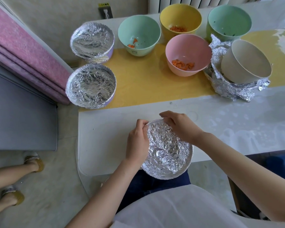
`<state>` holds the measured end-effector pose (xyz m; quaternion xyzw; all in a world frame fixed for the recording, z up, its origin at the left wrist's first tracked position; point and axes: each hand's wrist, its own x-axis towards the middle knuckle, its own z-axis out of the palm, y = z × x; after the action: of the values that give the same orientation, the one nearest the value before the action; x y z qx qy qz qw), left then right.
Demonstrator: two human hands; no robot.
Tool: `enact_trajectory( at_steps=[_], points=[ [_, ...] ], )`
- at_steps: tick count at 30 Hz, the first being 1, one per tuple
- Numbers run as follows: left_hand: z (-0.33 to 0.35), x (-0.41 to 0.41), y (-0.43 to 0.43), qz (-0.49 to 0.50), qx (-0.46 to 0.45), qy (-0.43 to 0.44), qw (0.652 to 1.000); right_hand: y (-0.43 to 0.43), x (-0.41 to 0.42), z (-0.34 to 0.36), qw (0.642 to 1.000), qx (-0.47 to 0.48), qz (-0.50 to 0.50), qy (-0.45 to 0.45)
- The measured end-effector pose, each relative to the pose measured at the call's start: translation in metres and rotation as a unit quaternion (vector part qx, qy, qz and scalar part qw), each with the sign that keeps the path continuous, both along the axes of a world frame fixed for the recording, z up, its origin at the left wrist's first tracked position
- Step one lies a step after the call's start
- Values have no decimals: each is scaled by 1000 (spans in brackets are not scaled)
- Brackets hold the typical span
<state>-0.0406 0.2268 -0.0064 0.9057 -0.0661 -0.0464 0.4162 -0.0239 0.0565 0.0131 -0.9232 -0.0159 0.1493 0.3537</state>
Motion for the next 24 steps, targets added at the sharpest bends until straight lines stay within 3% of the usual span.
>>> enact_trajectory(
  at_steps=[10,17,24],
  points=[
    [10,15,-2,-33,-19,62,997,-2,-12,-7,999,31,-27,-15],
    [12,14,-3,-34,-36,29,998,-3,-17,-9,996,16,-16,-82],
    [11,12,-1,-42,-34,11,998,3,-1,3,999,-19,35,-11]
  ],
)
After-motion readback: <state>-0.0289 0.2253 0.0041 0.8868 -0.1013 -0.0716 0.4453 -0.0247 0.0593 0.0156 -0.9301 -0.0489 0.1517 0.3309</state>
